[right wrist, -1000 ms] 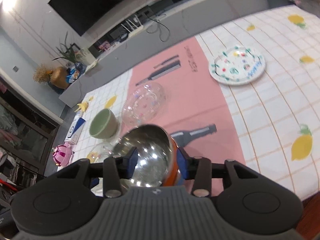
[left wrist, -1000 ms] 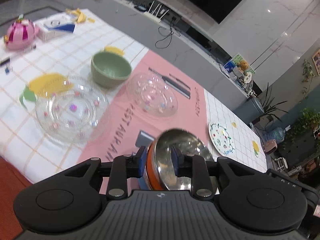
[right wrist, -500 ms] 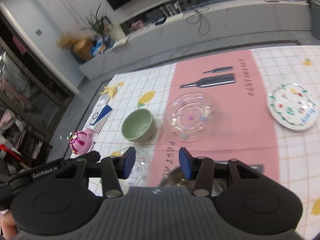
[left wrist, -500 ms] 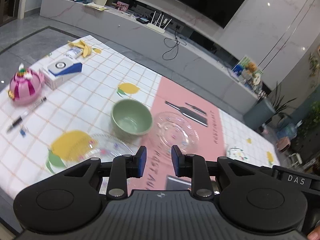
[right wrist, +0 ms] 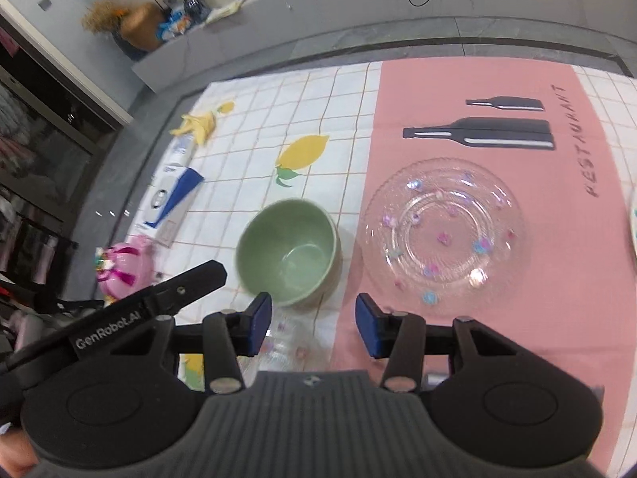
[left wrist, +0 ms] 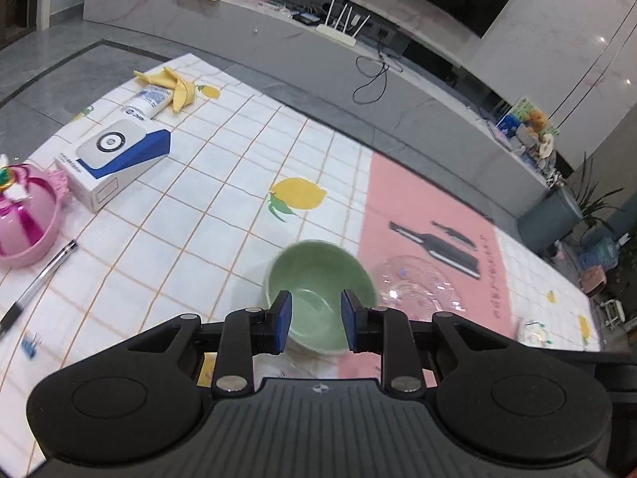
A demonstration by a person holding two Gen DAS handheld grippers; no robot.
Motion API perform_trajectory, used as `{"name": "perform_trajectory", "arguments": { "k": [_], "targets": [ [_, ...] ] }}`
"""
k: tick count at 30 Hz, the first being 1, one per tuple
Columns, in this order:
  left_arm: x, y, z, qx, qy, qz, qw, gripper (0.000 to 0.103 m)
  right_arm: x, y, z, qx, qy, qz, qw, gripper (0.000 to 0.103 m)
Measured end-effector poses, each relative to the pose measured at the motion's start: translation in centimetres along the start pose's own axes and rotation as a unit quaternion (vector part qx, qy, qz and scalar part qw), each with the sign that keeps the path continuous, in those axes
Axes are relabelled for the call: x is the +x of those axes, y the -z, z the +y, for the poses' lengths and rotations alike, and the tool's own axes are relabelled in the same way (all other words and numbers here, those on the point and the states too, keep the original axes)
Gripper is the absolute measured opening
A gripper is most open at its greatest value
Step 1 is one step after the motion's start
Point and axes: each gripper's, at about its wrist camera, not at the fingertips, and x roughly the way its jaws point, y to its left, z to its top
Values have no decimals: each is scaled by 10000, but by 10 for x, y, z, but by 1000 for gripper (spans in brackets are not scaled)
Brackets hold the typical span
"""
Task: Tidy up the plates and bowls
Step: 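Close both grippers on the pale green bowl rim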
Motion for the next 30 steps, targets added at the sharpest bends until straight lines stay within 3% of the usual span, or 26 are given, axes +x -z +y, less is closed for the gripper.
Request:
{"name": "perform_trajectory", "arguments": {
  "k": [4, 8, 17, 24, 30],
  "targets": [
    [27, -5, 13, -160, -46, 132, 9998, 30, 30, -14, 3, 89, 175, 177, 9997, 37],
    [37, -7, 19, -165, -123, 53, 9998, 30, 51, -23, 2, 210, 192, 276, 9992, 35],
    [57, -4, 26, -223, -124, 293, 9992, 30, 75, -26, -7, 369, 244, 451, 9980, 22],
    [59, -4, 28, -262, -298, 355, 9986, 9, 77, -27, -11, 404, 183, 500, 9978, 11],
    [53, -2, 28, -328, -394, 353, 9981, 8, 75, -26, -10, 441, 129, 494, 9977, 10]
  ]
}}
